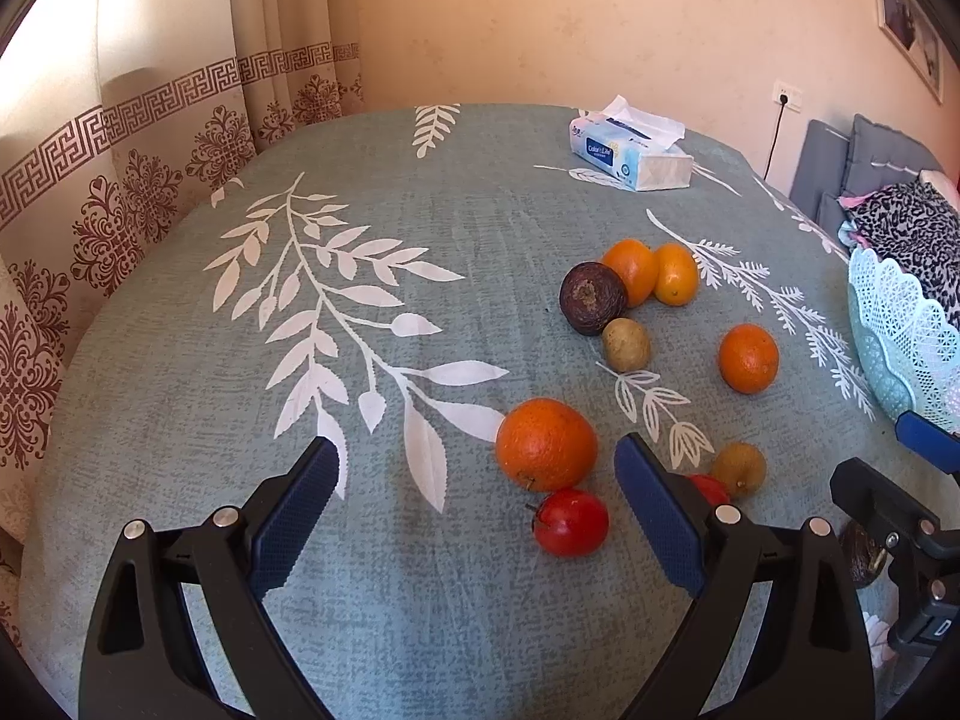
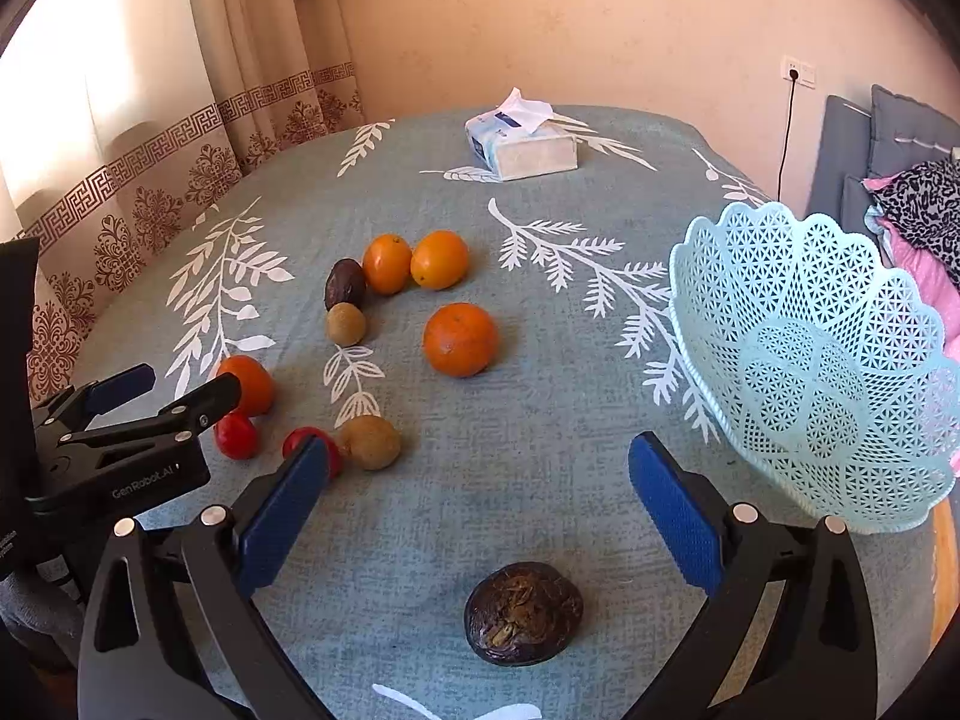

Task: Organize fruits
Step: 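Move the left tool toward the large orange, then close the left tool on the large orange and lift it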

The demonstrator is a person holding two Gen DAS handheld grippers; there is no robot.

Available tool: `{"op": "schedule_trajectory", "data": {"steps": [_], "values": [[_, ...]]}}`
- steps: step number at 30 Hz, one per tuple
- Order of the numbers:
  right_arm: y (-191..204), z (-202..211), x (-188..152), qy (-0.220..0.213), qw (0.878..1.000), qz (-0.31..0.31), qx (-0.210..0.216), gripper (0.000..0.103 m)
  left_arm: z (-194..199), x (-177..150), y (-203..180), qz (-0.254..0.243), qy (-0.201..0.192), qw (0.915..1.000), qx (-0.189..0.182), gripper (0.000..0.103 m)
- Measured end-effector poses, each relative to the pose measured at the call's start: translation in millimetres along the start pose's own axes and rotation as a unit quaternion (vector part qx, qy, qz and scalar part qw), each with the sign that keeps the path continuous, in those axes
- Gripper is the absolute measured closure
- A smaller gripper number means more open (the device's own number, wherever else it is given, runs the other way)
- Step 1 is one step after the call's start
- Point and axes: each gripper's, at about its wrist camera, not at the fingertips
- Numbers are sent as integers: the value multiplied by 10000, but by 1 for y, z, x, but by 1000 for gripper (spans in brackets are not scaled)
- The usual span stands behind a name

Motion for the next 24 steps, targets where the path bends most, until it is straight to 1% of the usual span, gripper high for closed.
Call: {"op": "schedule_trajectory", "data": {"steps": [4, 6, 14, 16, 22, 24], "values": [[-1, -3, -1, 31, 10000, -13, -21, 2, -4, 1, -3, -12, 0, 10000, -61, 12], [-1, -4, -1, 37, 10000, -3, -37, 2, -8, 1, -4, -14, 57, 9999, -110, 16], [1, -6, 2, 24, 10000, 11, -33, 2, -16, 3, -7, -24, 144, 9995, -266, 19], [3, -8, 4, 24, 10000, 36, -32, 2, -18, 3, -7, -17, 176, 9994, -293, 22], [12, -16, 16, -57, 9999, 148, -43, 2, -25, 3, -7, 6, 318, 9986, -426, 33], [14, -18, 20, -87, 9998, 200, -38, 2, -28, 3, -8, 12, 376, 9981, -497, 39]]}}
Point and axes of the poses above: each gripper's, at about its wrist camera, not at the fingertips, and z roughly against the way its jaws point, y to its left, x to its top, and after that the axes turned 4 degrees about -x, right-handed
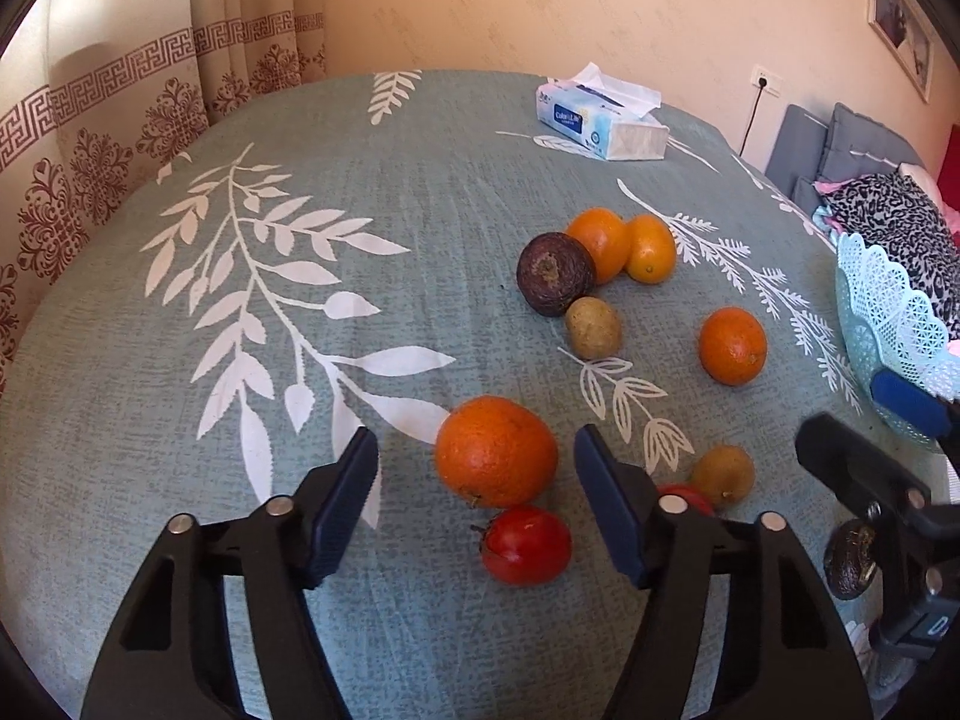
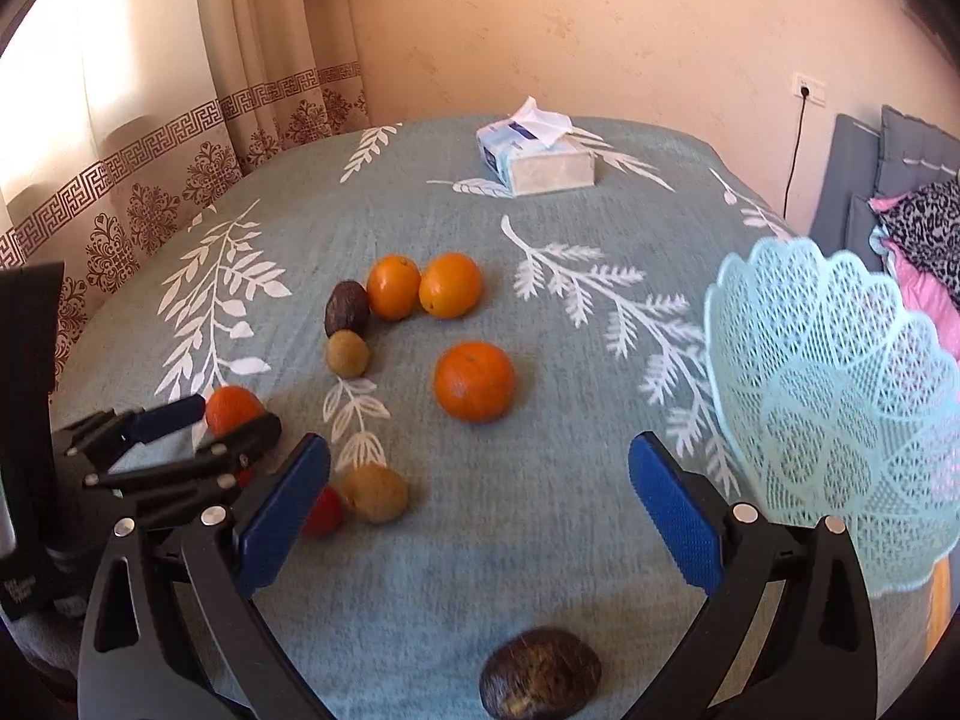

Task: Organize fruits
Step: 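Close the left tool on the large orange and lift it, then carry the orange with the left tool while the right tool carries a tangerine to the basket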

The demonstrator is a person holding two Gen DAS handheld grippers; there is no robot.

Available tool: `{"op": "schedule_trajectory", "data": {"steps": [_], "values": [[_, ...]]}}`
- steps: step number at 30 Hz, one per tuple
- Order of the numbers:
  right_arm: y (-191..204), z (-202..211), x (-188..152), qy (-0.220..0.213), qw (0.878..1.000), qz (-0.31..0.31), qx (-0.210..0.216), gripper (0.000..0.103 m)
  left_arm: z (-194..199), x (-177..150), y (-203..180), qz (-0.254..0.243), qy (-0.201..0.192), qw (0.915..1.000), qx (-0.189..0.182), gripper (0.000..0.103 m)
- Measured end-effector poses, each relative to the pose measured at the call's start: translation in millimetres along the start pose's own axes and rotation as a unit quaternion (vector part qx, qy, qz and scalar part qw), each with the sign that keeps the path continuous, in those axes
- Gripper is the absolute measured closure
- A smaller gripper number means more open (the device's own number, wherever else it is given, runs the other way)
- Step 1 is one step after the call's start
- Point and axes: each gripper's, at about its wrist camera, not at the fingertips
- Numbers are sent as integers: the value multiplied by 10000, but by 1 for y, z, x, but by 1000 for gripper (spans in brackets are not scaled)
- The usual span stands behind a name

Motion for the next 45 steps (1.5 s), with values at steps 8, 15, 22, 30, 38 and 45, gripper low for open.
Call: {"op": "schedule_trajectory", "data": {"steps": [8, 15, 22, 30, 38, 45], "values": [[2, -17, 17, 70, 9999, 98, 9, 7, -3, -1, 4, 110, 74, 9995, -269, 63], [2, -41, 21, 322, 9993, 185, -106, 24, 6, -2, 5, 150, -176, 9995, -212, 64], [1, -53, 26, 471, 9985, 200, -201, 34, 13, 0, 3, 63, -361, 9993, -88, 64], [9, -70, 31, 661, 9966, 340, -367, 44, 17, 0, 3, 5, -470, 9989, 65, 64], [14, -73, 31, 690, 9960, 438, -354, 63, 21, 0, 0, -100, -551, 9983, 173, 64], [12, -53, 32, 440, 9985, 276, -150, 63, 29, 1, -7, -239, -690, 9968, 318, 64]]}}
Point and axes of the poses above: each gripper's, at about its wrist camera, not at the fingertips, and z roughly against the way its jaws point, y to its left, x to its top, and after that the axes turned 4 degrees about -x, right-handed
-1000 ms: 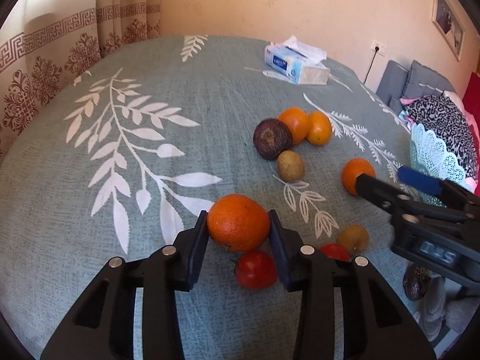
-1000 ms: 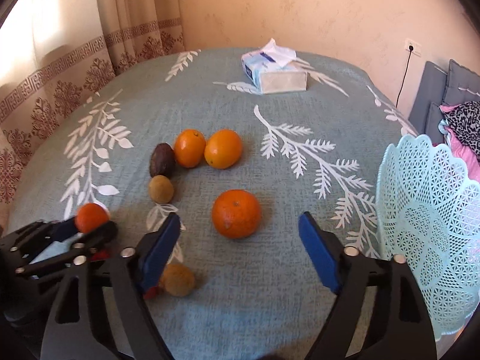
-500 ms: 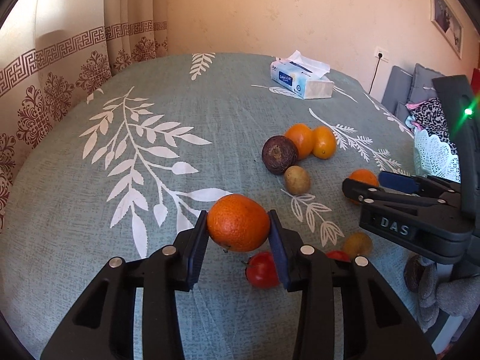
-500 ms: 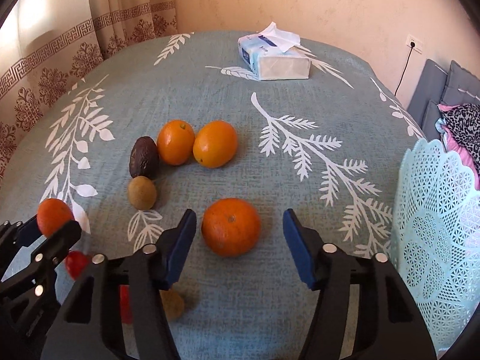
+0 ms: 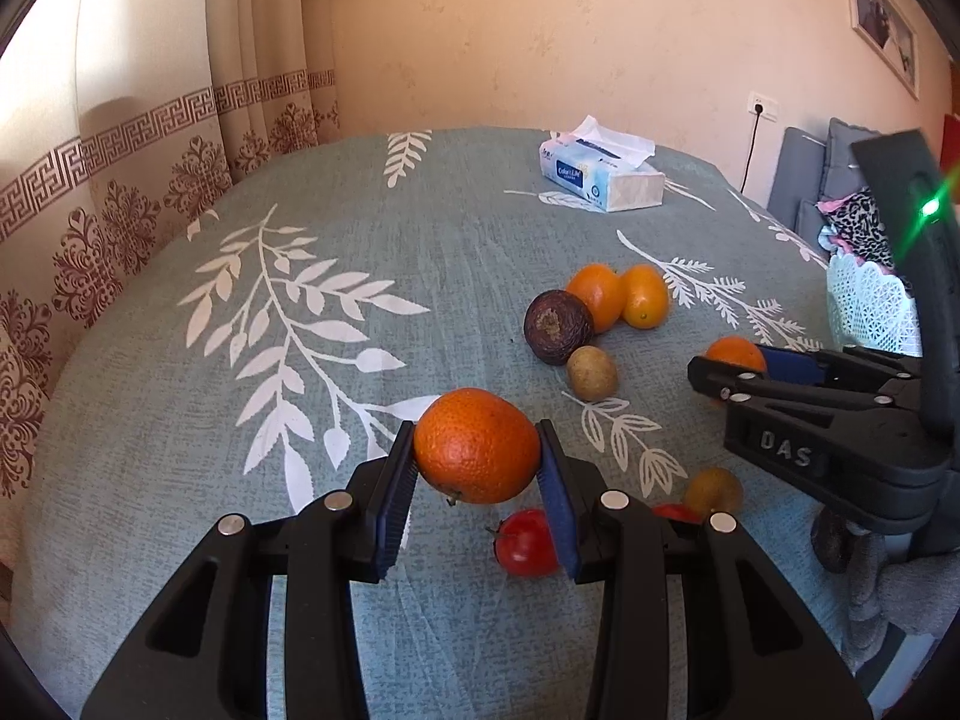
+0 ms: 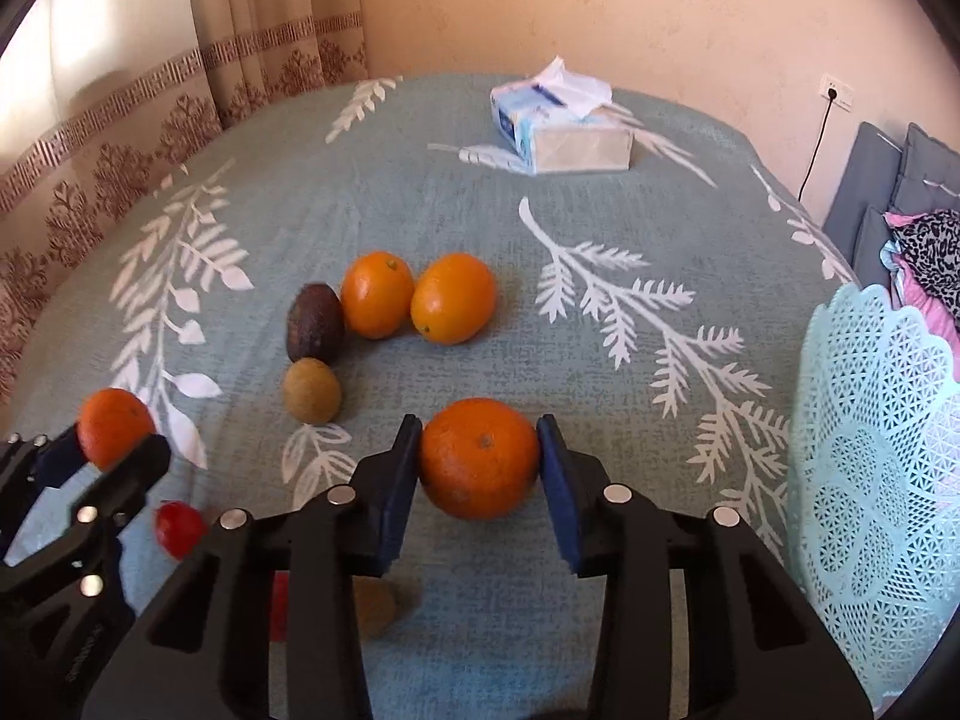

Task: Organize fruits
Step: 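Carry the orange with the left tool while the right tool carries a tangerine to the basket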

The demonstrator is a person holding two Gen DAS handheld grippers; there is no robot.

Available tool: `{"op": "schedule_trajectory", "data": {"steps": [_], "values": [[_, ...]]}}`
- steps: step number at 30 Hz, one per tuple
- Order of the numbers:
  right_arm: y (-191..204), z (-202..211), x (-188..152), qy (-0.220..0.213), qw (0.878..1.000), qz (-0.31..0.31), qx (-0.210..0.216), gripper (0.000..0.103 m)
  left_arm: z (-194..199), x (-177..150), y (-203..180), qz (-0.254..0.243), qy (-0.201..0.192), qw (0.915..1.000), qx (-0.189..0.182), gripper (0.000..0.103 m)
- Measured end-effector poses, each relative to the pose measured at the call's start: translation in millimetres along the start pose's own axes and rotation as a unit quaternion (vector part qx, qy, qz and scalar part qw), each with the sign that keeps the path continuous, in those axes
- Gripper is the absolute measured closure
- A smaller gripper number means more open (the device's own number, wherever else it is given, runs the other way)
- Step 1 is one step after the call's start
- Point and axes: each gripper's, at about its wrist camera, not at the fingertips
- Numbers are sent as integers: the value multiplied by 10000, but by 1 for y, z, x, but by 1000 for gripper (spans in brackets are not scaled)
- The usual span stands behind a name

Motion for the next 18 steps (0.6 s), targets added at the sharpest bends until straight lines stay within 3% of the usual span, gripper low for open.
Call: {"op": "schedule_trajectory", "data": {"steps": [18], "values": [[-65, 78, -12, -747, 9950, -632, -215, 63, 22, 10, -38, -417, -219, 9989, -25, 64]]}}
Point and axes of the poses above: each gripper's, at about its wrist camera, not at the fingertips, and z roughly against the way its jaws point, y to its left, x to its top, and after that the axes turned 4 degrees about -x, right-handed
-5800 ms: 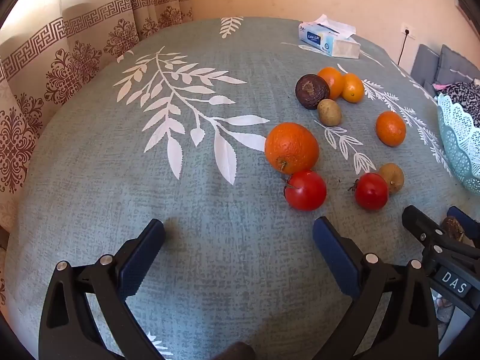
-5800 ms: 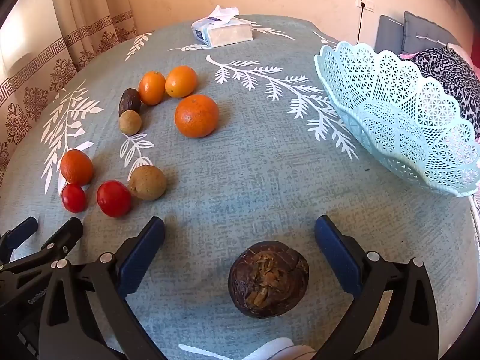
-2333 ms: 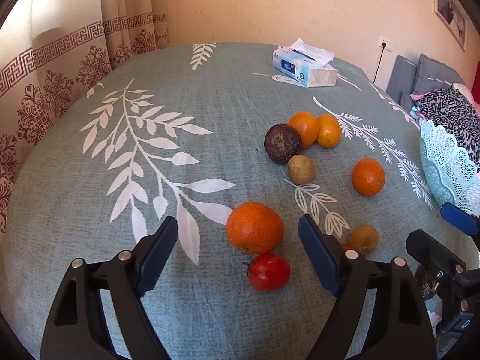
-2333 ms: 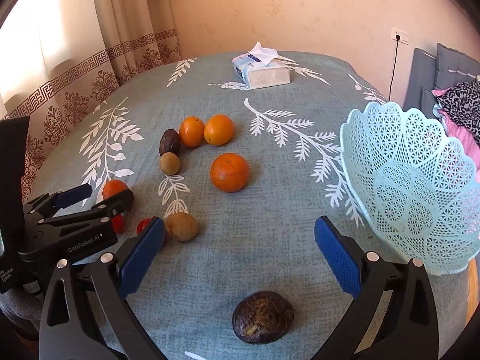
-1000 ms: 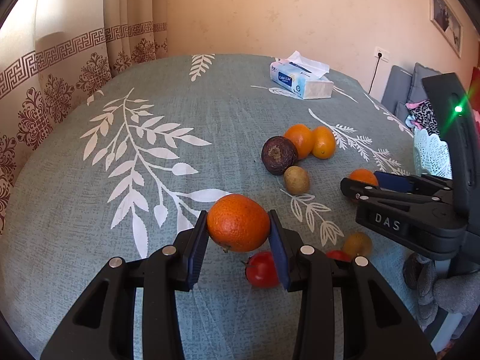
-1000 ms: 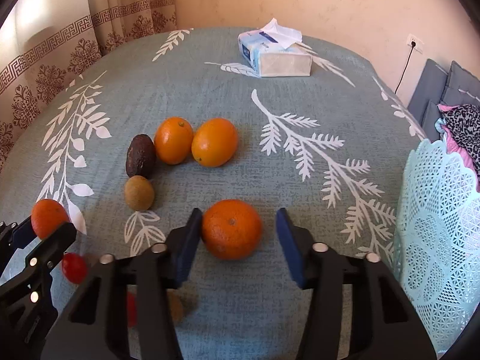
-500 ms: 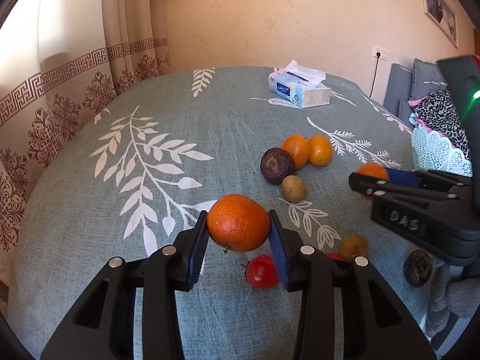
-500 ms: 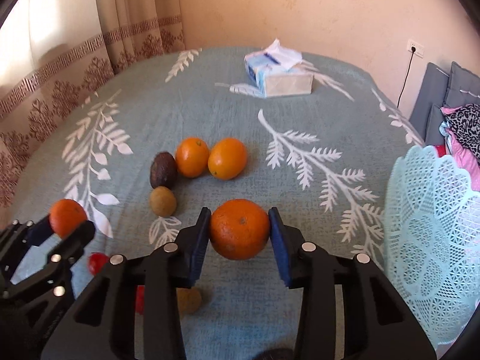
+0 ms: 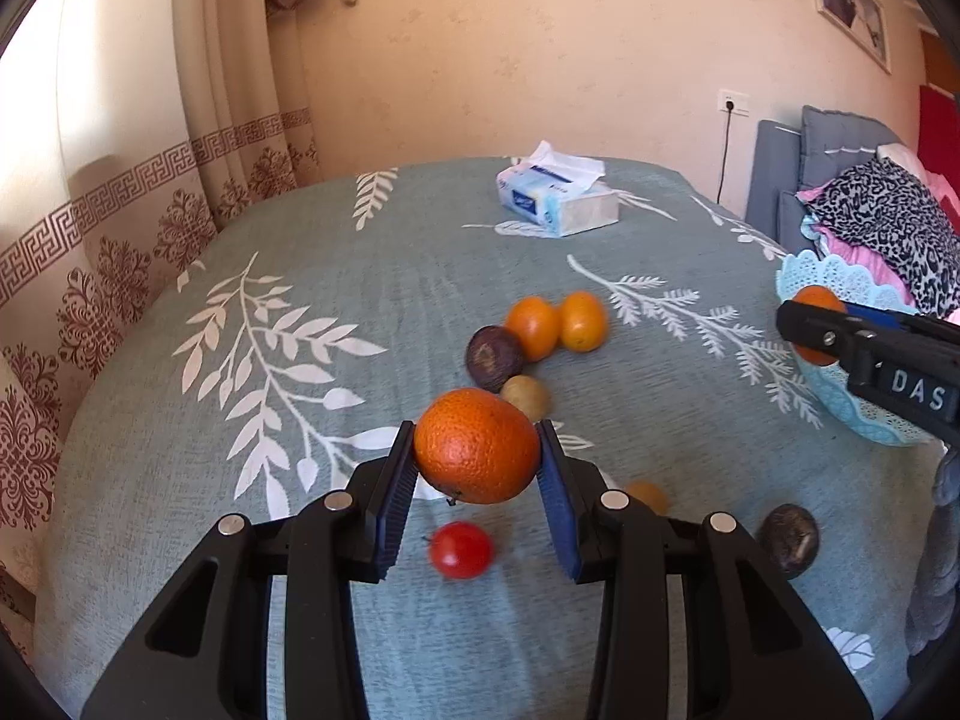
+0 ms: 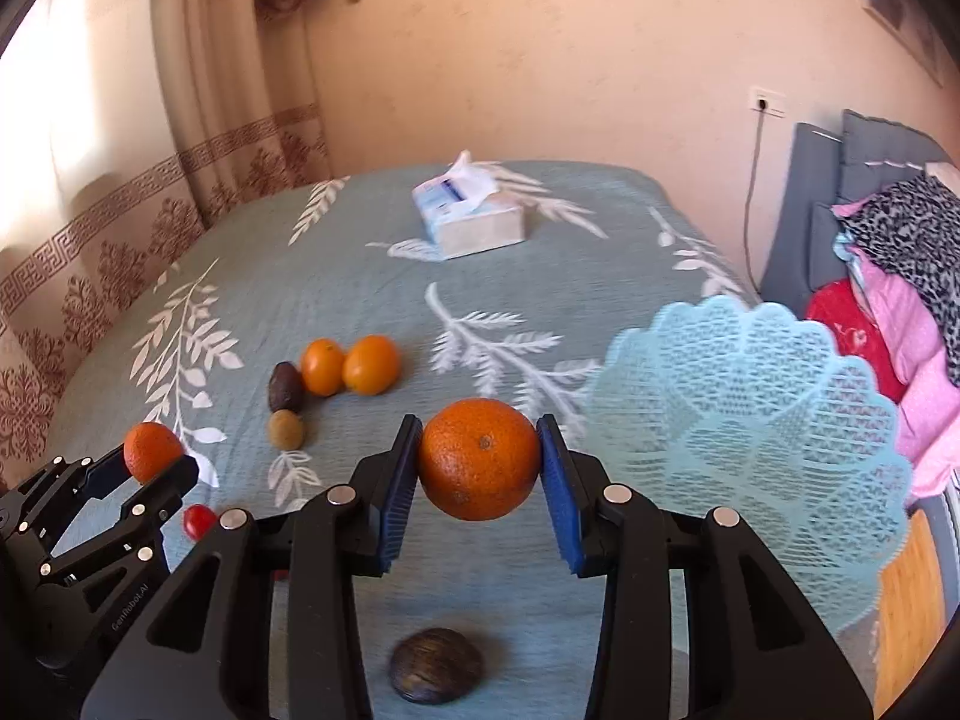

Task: Organize fruits
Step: 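Carry the orange with the left tool while the right tool carries a tangerine to the basket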

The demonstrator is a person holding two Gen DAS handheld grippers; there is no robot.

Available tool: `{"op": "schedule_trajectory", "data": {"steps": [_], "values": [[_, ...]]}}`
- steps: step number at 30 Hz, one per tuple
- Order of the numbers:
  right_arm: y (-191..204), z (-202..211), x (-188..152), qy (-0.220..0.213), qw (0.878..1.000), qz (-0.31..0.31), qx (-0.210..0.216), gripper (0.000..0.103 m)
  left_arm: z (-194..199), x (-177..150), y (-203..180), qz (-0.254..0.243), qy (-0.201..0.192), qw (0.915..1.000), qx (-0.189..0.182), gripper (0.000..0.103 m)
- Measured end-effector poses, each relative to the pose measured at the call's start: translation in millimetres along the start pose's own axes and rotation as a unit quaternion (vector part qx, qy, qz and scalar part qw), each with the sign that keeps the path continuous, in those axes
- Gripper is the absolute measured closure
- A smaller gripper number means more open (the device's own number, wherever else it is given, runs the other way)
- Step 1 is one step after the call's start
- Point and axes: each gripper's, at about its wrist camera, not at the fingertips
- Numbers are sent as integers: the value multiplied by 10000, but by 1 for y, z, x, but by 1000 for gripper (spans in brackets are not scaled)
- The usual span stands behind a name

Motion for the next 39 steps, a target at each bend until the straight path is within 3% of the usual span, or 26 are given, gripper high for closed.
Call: {"op": "schedule_trajectory", "data": {"steps": [15, 25, 27, 29, 39], "values": [[-84, 7, -22, 142, 9962, -637, -575, 63, 5, 11, -44, -320, 21, 9992, -229, 64], [-103, 1, -30, 241, 9941, -768, -733, 62, 1, 19, -74, -540, 85, 9975, -442, 64], [-106, 3, -30, 205, 9938, -793, -746, 59, -1, 23, -83, -591, 101, 9968, -523, 64], [-109, 10, -29, 65, 9932, -793, -852, 42, -2, 26, -90, -631, 124, 9960, -627, 64], [-122, 33, -30, -286, 9891, -758, -1229, 42, -13, 43, -134, -861, 259, 9885, -1218, 64]]}}
Point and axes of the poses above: each gripper's, at about its wrist camera, not at the fingertips, and z roughly against the way its jaws point, y to its left, x to its top, and after that the axes turned 4 degrees about -x, right-handed
